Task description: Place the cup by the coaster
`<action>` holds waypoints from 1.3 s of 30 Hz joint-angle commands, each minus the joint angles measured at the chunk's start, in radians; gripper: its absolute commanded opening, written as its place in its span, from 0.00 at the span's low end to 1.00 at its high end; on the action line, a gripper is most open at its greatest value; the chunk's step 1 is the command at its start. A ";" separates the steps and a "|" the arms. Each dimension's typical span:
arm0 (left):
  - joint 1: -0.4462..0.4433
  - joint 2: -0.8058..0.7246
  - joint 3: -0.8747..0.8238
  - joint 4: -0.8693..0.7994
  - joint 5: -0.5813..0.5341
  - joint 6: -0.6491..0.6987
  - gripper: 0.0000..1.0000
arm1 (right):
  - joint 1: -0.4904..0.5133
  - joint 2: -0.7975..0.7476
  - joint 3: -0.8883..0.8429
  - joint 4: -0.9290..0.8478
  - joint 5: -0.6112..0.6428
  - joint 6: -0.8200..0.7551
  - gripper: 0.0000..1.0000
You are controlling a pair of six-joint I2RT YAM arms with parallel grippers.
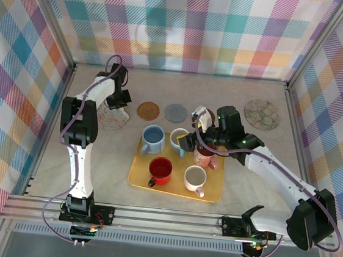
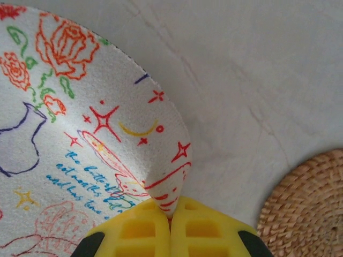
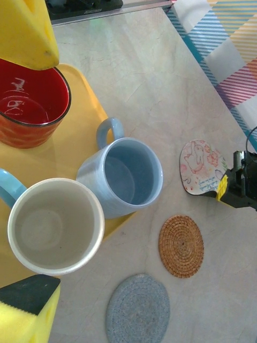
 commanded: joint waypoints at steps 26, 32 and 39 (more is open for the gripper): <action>0.026 0.117 0.134 0.032 0.081 -0.033 0.06 | 0.012 -0.004 0.045 -0.031 0.014 0.002 0.99; 0.027 0.134 0.148 0.039 0.083 -0.035 0.11 | 0.011 -0.002 0.042 -0.031 0.013 0.002 0.99; 0.027 0.135 0.158 0.032 0.070 -0.040 0.20 | 0.013 -0.005 0.043 -0.031 0.015 0.003 0.99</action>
